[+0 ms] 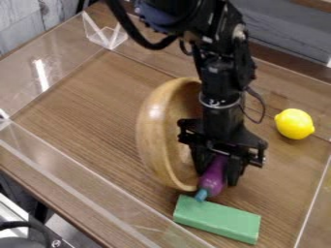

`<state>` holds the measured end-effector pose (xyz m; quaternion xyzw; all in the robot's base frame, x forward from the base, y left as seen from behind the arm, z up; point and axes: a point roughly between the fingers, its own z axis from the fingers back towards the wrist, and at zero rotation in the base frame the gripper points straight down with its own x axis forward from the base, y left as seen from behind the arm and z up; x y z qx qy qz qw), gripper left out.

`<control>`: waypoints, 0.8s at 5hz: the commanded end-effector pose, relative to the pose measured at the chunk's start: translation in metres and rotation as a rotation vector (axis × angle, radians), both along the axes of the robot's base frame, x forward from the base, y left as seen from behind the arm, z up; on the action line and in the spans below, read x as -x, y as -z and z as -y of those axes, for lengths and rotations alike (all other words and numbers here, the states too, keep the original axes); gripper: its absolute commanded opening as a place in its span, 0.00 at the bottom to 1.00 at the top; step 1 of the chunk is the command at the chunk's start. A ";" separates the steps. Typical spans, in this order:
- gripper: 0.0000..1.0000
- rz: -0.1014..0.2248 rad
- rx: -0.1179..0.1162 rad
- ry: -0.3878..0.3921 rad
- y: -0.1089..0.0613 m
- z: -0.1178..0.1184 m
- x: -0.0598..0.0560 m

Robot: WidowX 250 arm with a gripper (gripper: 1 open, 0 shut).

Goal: Remove the purple eggplant from inside the brown bowl and put it on the table

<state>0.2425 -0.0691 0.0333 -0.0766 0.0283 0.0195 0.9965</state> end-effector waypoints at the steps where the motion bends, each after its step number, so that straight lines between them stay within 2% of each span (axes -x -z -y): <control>1: 0.00 0.028 0.004 0.001 -0.006 0.001 -0.005; 2: 1.00 0.022 0.007 0.001 -0.006 0.000 -0.005; 4: 1.00 0.020 0.006 -0.005 -0.003 -0.001 -0.009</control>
